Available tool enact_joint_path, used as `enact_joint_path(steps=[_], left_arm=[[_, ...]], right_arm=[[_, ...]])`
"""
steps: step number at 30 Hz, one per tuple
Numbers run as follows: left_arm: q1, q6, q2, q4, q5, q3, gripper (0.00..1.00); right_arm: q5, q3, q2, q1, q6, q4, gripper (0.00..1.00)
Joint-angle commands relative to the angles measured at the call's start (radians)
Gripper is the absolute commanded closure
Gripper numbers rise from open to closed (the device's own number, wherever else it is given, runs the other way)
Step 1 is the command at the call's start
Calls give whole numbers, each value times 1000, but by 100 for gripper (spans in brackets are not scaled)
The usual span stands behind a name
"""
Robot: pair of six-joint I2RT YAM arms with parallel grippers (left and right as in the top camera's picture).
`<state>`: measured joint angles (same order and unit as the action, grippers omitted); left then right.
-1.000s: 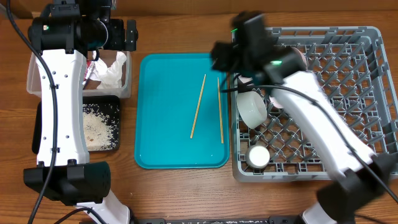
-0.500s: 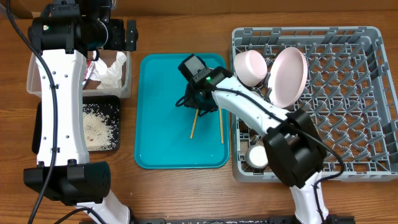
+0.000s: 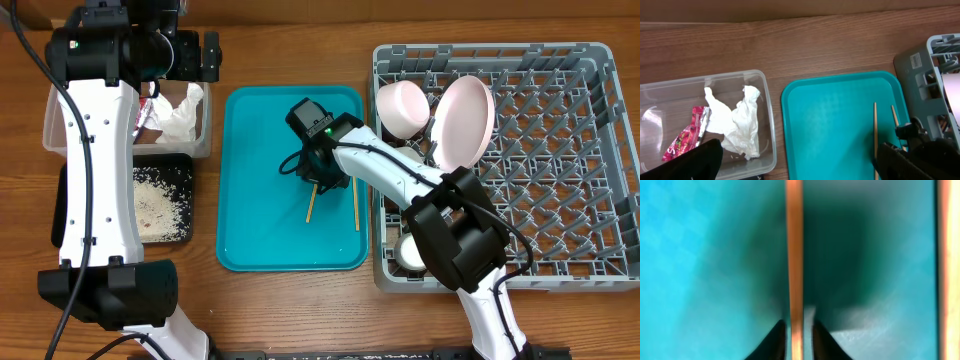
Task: Sort waste into correct bins and load items into the dishwasher
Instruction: 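Move the right gripper back to the chopsticks on the teal tray, then grasp one chopstick and drop it into the dish rack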
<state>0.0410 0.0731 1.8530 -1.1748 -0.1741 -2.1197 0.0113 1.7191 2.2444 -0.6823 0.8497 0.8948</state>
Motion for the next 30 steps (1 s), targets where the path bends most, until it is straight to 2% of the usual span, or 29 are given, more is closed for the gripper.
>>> enact_joint_path(steps=[1,4,10,12,19,21,23,26,30], left_arm=[[-2,-6,6,3,6,-16,0],[-2,-6,6,3,6,-16,0],[-2,-6,6,3,6,-16,0],[-2,-6,6,3,6,-16,0],[-2,-6,6,3,6,-16,0],[-2,-6,6,3,6,-16,0],[-2,-6,6,3,6,-16,0],[-2,-6,6,3,6,-16,0],[-2,-6,6,3,6,-16,0]], right_arm=[[6,-2,39,-18,19,18,88],[-11,-2,40,-18,24,29,96],[-18,31,38,-14,1,60,96],[-23,101,18,-2,-87,131,96],[-142,340,-104,4,-260,401,96],[-194,418,-145,5,-324,516,96],[-270,474,-184,13,-330,641,96],[-366,495,-240,39,-322,796,96],[-355,459,-290,85,-377,799,96]])
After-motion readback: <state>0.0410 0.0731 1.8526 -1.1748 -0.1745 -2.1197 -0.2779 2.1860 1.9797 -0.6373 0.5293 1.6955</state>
